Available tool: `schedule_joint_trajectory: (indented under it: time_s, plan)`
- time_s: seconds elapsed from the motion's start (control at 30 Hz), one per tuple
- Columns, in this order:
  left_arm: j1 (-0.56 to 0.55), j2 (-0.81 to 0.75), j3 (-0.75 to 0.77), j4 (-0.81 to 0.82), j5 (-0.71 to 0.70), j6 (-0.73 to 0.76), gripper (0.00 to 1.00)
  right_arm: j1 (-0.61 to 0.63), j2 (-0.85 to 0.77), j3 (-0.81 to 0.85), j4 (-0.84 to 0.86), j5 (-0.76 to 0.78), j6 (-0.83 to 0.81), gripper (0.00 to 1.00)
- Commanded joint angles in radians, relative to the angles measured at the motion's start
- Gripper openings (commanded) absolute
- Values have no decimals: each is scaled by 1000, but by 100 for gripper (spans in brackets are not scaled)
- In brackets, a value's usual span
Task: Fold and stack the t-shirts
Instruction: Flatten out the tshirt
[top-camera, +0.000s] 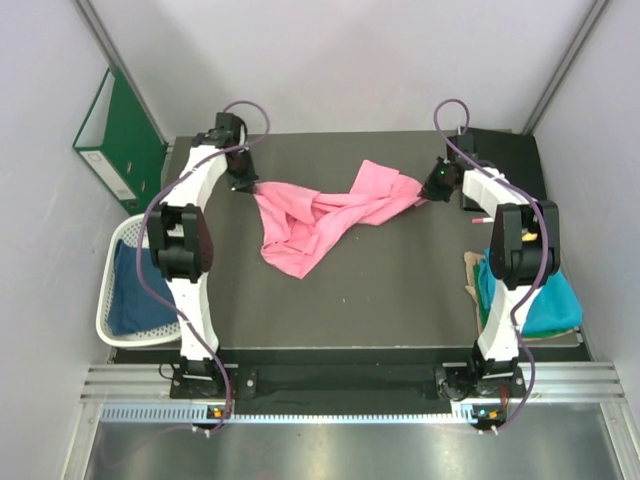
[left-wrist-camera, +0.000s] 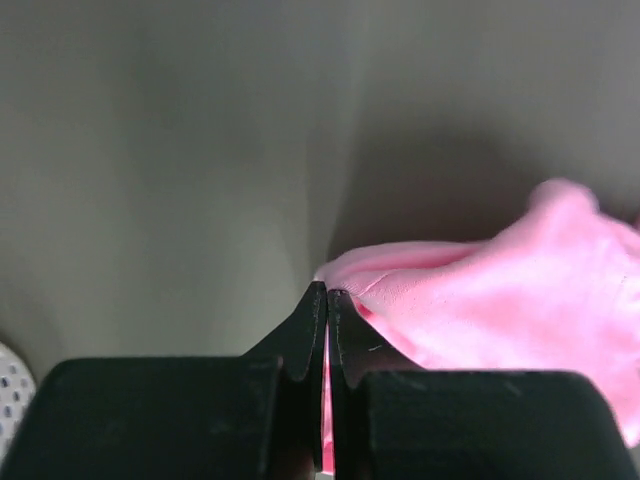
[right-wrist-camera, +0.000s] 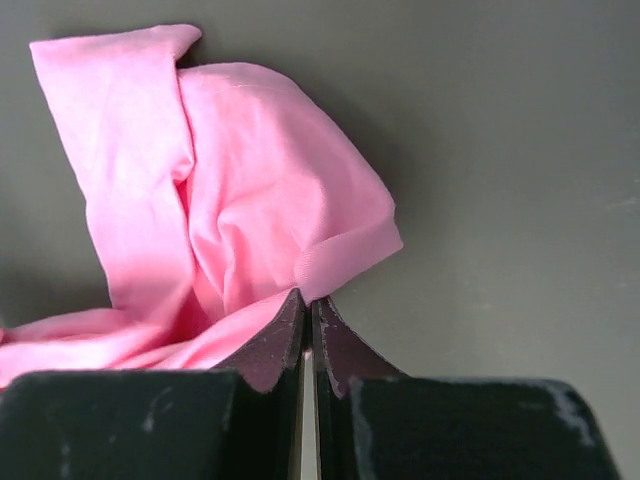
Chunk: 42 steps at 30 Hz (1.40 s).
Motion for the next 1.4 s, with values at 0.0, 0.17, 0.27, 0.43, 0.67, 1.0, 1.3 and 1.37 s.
schedule_joint_trajectory:
  time_s: [0.0,0.17,0.27,0.43,0.67,1.0,1.3,1.37]
  plan:
    - [63,49,-3,14,-35,-68,0,-16,-71,-6,-6,50,-47,0]
    - [79,88,67,-21,-49,-99,0,-22,-64,-7,-83,116,-57,0]
    - [79,53,47,-21,-98,-96,0,-30,-66,-7,-132,160,-70,0]
    - [77,7,-17,-32,-69,-68,87,-33,-69,-44,-134,141,-85,0]
    - [-2,-125,-158,45,102,14,99,-33,-72,-75,-121,110,-82,0]
    - [-145,-118,-298,41,182,80,85,-31,-48,-67,-120,81,-74,0]
    - [-159,-26,-272,69,83,77,69,-33,-40,-61,-126,72,-76,0]
    - [-159,5,-240,68,66,77,64,-31,-35,-58,-126,69,-74,0]
